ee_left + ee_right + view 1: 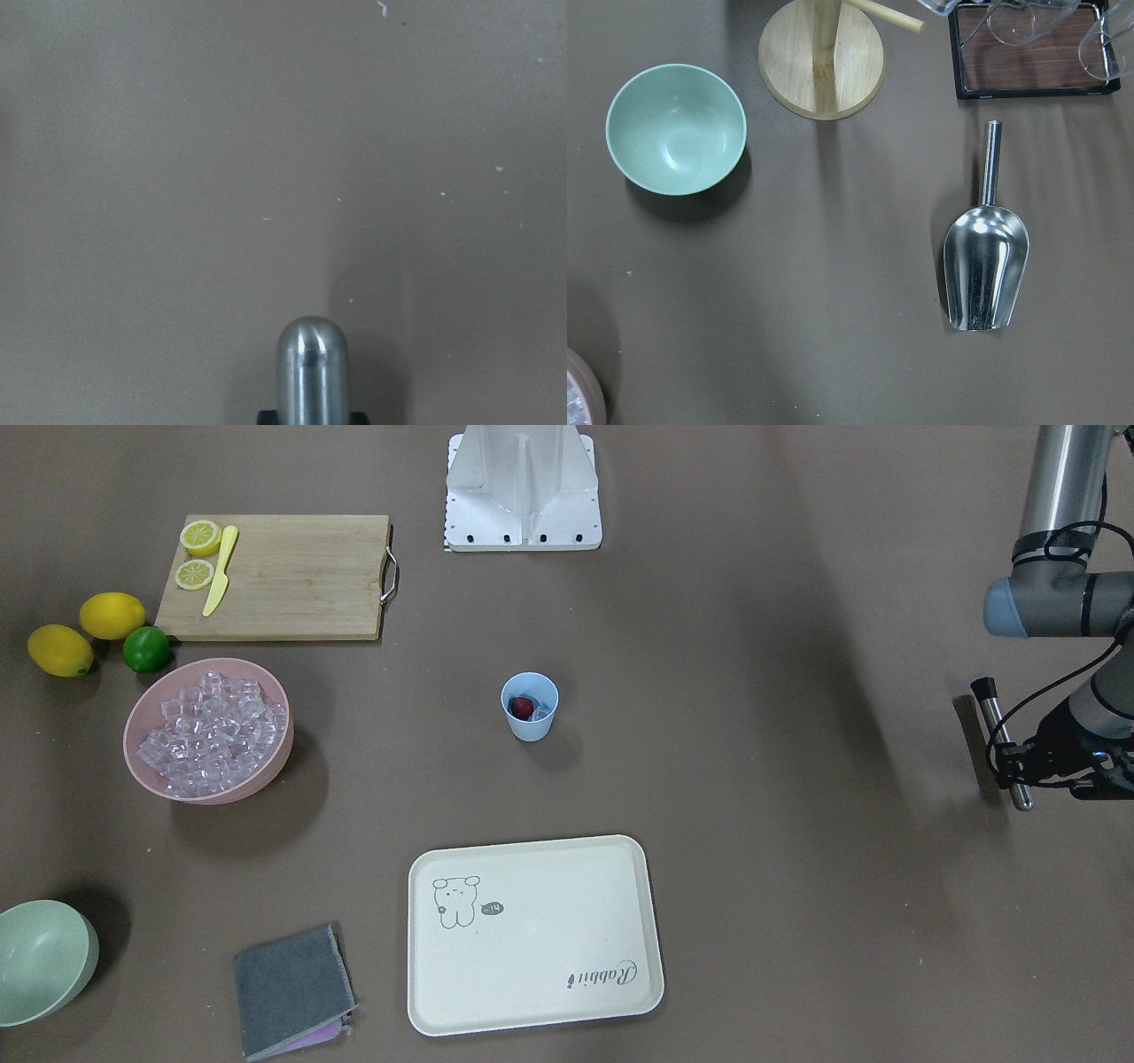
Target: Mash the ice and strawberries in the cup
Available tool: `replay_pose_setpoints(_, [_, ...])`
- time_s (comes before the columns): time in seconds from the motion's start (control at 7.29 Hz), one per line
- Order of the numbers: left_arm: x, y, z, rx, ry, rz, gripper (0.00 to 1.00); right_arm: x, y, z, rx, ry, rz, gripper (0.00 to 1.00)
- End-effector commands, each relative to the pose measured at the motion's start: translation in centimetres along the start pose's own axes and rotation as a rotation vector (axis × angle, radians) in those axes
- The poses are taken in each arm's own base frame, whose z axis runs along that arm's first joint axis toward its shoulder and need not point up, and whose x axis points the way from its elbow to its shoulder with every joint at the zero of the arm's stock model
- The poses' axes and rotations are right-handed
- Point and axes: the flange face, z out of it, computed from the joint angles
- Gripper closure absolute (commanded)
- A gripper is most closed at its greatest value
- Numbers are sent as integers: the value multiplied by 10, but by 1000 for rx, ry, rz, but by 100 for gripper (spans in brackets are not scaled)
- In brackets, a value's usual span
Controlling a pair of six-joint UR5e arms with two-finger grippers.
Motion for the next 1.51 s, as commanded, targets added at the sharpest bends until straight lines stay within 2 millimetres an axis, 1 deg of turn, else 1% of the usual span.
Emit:
replay_pose_setpoints(0.0, [-4,3,0,29,-12,9,2,0,-1,0,0,0,0,0])
replay_pose_setpoints(0.14, [-5,3,1,30,-12,9,2,-1,-1,2,-3,0,-2,0])
replay_pose_setpoints(0.27, [-1,0,-2,37,-8,25,2,0,-1,2,-4,0,0,0])
replay_pose_setpoints(0.41, [-5,-8,-13,59,-1,17,2,0,-2,2,-4,0,-1,0])
replay_pose_setpoints(0.55, [-18,-36,-47,118,2,-5,2,0,-2,2,-5,1,-1,0])
replay_pose_setpoints(0.69, [-25,-57,-72,145,-5,-21,2,1,-1,4,-8,2,2,0])
replay_pose_setpoints(0.82, [-29,-81,-107,163,2,-61,2,4,0,8,-19,1,9,0])
replay_pose_setpoints(0.96, [-46,-92,-147,153,56,-28,2,10,3,16,-37,-3,20,0])
replay_pose_setpoints(1.1, [-80,-92,-178,149,98,15,2,23,14,31,-67,1,40,0])
replay_pose_setpoints(1.23, [-96,-90,-206,164,111,7,2,33,22,41,-86,6,43,0])
replay_pose_setpoints(1.37, [-103,-77,-210,185,114,16,2,43,30,46,-98,7,47,0])
